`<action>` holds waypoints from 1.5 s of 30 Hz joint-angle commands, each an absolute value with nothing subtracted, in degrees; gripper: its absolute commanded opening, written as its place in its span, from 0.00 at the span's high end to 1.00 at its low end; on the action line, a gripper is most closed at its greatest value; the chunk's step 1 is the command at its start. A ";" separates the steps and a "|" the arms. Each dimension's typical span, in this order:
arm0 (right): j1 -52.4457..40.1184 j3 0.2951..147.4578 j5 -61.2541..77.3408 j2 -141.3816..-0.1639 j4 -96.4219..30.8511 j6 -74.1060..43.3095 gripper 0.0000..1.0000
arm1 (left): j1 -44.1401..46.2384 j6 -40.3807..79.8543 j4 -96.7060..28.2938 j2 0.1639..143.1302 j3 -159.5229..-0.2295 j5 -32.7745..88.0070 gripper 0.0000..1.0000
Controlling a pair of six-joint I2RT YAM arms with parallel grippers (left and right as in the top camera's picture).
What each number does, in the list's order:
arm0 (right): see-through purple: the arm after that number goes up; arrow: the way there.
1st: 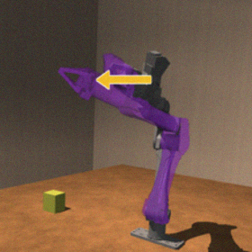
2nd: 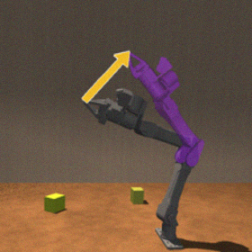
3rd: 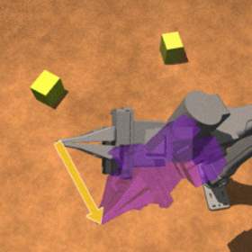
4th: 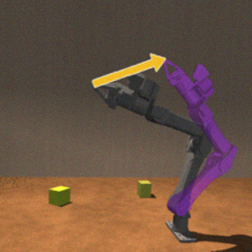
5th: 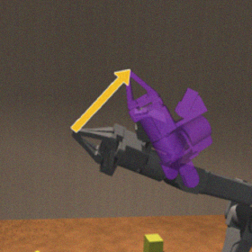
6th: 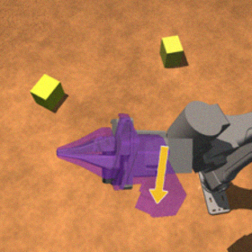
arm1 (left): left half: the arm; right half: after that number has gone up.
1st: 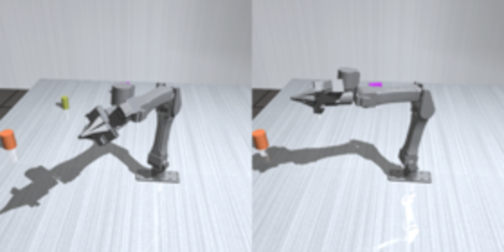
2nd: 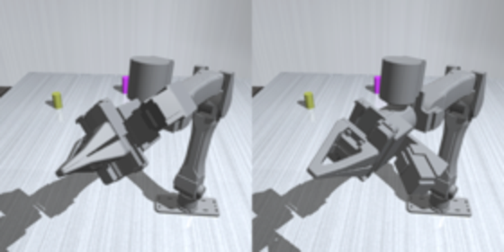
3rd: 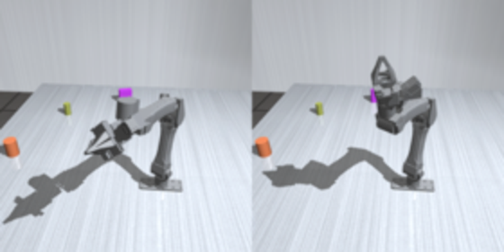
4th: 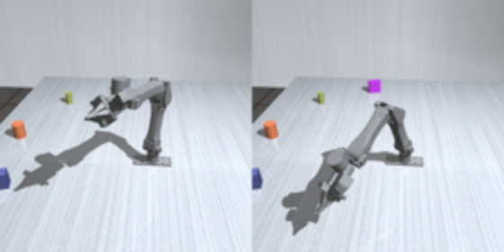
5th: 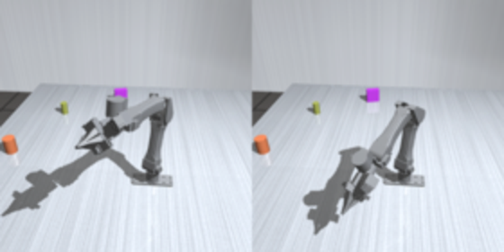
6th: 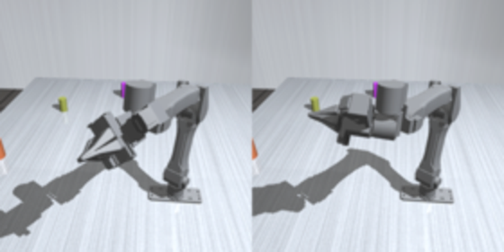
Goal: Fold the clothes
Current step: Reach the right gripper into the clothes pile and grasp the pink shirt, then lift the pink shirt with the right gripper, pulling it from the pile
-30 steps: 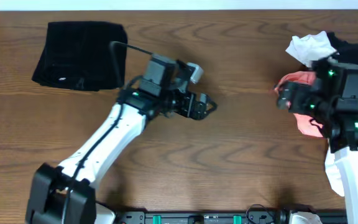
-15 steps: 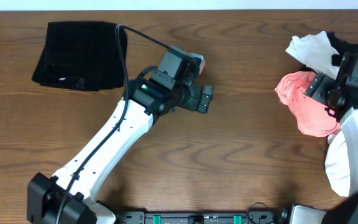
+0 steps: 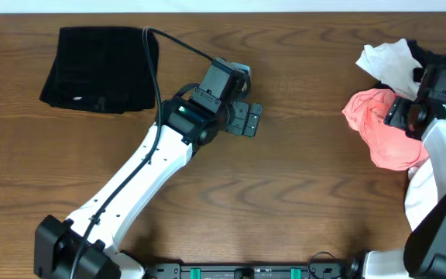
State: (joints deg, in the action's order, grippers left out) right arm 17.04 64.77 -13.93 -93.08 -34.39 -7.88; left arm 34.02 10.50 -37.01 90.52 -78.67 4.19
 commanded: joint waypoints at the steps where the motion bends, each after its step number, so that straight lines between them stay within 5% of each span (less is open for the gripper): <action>1: 17.54 65.54 -15.16 -94.83 -34.04 -4.99 0.21 | 34.09 10.15 -36.84 90.02 -79.46 2.39 0.02; 15: 23.09 65.52 -15.22 -98.87 -30.50 1.87 0.35 | 34.09 10.13 -36.91 90.02 -79.35 1.85 0.02; 18: 24.01 65.52 -15.16 -98.89 -29.54 1.83 0.53 | 34.09 10.13 -36.86 90.02 -79.31 1.85 0.02; 21: 24.10 65.52 -14.81 -98.89 -28.62 1.85 0.99 | 34.09 10.13 -36.86 90.02 -79.31 1.85 0.02; 33: 20.45 69.06 -8.51 -93.27 -28.77 0.05 0.99 | 33.34 10.17 -35.99 90.02 -79.31 1.85 0.02; 45: 11.42 84.86 4.86 -79.02 -43.46 1.37 0.99 | 27.07 10.17 -35.14 89.95 -79.31 4.21 0.02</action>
State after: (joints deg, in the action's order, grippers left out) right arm 14.06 81.30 0.25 -82.37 -42.00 0.71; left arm 28.69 10.50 -35.51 90.52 -78.67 2.76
